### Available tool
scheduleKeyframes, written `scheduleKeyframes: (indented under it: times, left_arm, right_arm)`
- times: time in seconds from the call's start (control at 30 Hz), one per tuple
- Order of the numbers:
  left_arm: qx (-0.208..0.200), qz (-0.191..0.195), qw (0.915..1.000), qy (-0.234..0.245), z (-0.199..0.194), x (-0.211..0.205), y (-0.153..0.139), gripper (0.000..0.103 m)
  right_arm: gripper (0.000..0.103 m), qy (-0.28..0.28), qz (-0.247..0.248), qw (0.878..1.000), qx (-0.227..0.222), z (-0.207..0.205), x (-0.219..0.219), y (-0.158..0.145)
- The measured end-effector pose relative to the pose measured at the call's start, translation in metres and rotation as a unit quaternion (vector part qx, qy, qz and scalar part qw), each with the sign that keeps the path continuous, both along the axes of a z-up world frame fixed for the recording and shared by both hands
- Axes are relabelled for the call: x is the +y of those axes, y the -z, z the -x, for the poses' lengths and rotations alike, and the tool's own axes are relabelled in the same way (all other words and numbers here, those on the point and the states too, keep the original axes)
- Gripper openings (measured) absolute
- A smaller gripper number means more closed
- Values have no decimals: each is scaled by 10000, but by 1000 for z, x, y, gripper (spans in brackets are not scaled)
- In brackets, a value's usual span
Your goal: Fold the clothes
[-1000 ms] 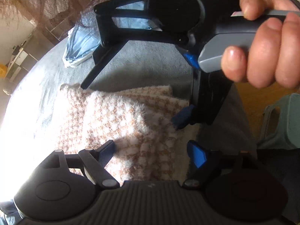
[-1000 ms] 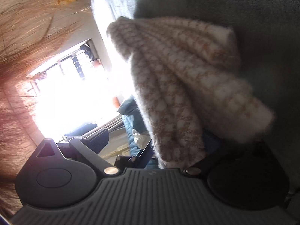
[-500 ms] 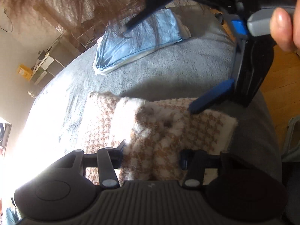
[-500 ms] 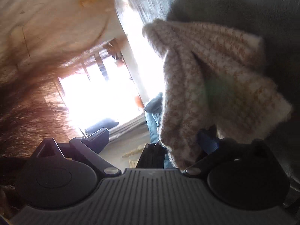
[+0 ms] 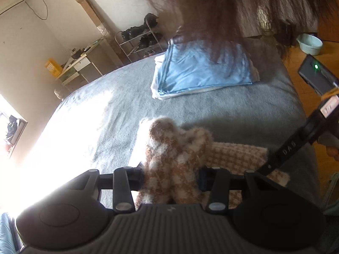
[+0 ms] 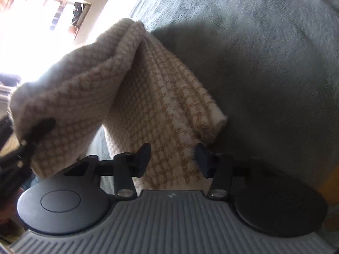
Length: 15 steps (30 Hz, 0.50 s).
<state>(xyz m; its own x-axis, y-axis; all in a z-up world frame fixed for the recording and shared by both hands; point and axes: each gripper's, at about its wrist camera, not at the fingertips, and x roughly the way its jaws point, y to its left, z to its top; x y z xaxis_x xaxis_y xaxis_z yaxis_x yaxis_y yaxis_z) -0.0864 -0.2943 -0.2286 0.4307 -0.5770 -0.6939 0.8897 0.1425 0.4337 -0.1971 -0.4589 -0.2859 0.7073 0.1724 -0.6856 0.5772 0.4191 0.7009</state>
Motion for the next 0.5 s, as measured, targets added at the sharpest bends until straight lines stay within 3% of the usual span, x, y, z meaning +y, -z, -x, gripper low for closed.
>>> scheduleKeyframes:
  times: [0.07,0.2,0.37,0.5]
  left_arm:
    - [13,90,9999,-113,-9,-4,-8,45]
    - [66,248,9992,-322,-25,-6,-20,44]
    - [90,276,9987,-422,-34,-8,-22,44]
    - [61,258,9989,-375,-32,-4,-23,44]
  right_arm:
    - [10,-247,177,9995,32,8,5,3]
    - [8,-520,523,9973,-23,18,4,10]
    - [12,-613,301,9976,87,16,4,29]
    - [20,-855,195,9959,215,8,-12,20]
